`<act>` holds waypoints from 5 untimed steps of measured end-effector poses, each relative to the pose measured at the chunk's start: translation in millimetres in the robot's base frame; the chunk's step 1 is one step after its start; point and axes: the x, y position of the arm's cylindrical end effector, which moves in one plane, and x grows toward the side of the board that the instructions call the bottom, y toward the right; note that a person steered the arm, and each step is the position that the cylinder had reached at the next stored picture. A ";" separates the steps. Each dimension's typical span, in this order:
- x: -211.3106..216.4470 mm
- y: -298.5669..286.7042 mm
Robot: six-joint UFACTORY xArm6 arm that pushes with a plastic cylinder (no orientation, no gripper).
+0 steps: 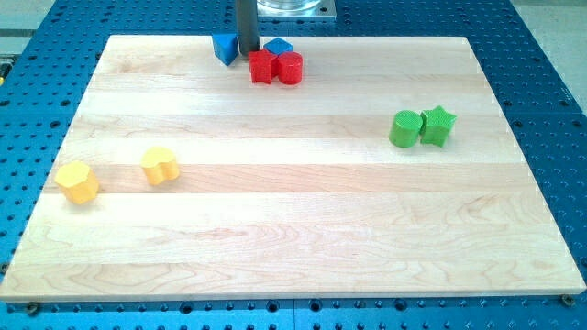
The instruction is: Move the blue triangle diagonally to the top left side of the yellow heart
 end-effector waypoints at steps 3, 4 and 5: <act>101.2 -121.8; 70.5 -125.2; 106.0 -162.3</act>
